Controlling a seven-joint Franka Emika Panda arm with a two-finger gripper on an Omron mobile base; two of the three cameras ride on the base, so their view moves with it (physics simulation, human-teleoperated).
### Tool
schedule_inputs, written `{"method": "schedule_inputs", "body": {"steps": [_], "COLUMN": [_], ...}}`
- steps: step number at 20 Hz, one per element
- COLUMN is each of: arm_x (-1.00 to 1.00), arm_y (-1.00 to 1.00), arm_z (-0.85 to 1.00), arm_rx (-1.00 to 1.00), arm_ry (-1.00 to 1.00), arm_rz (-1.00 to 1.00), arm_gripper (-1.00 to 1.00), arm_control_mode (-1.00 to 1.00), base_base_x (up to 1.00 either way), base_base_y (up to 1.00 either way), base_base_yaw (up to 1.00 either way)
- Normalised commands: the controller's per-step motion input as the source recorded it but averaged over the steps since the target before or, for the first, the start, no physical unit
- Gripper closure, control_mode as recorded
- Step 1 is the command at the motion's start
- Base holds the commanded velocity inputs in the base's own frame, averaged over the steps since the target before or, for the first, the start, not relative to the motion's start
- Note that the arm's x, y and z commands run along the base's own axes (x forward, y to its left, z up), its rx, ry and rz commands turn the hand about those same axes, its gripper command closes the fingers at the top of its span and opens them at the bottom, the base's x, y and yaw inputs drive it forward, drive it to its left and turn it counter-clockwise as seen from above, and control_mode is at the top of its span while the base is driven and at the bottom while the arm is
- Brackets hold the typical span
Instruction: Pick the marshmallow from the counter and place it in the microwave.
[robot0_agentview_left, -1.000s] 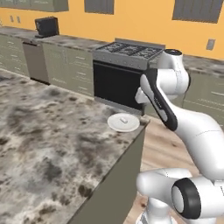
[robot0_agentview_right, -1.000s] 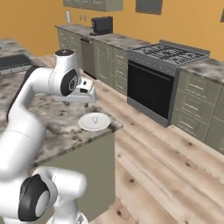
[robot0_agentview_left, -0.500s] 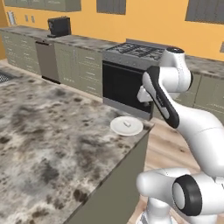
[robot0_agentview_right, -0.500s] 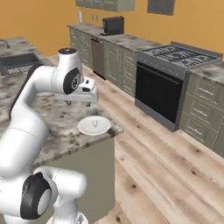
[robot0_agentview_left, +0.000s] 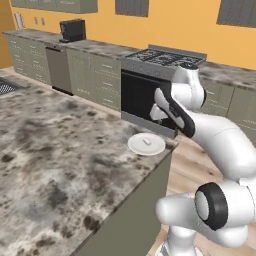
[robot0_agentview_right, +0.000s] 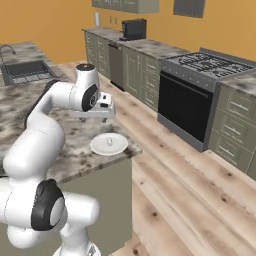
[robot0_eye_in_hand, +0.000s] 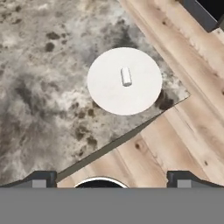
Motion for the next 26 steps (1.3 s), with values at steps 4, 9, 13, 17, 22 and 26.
{"method": "schedule_inputs", "body": {"steps": [4,9,13,17,22,26], "arm_x": [1.00,0.39,0.33,0.43,0.28,0.30], "arm_y": [0.02,0.19,0.02,-0.01,0.02,0.00], "arm_z": [-0.77,-0.84,-0.82,-0.62,-0.38,-0.27], "arm_rx": [0.02,-0.03,-0.01,-0.01,-0.01,-0.03], "arm_ry": [0.20,0.20,0.19,0.17,0.08,0.01], "arm_rz": [0.17,0.06,0.00,0.00,0.00,0.00], "arm_gripper": [-1.00,-1.00,-1.00,-1.00,-1.00,-1.00], "arm_control_mode": [-1.00,-1.00,-1.00,-1.00,-1.00,-1.00], "base_base_x": [0.00,0.00,0.00,0.00,0.00,0.00], "base_base_y": [0.00,0.00,0.00,0.00,0.00,0.00], "base_base_yaw": [0.00,0.00,0.00,0.00,0.00,0.00]}}
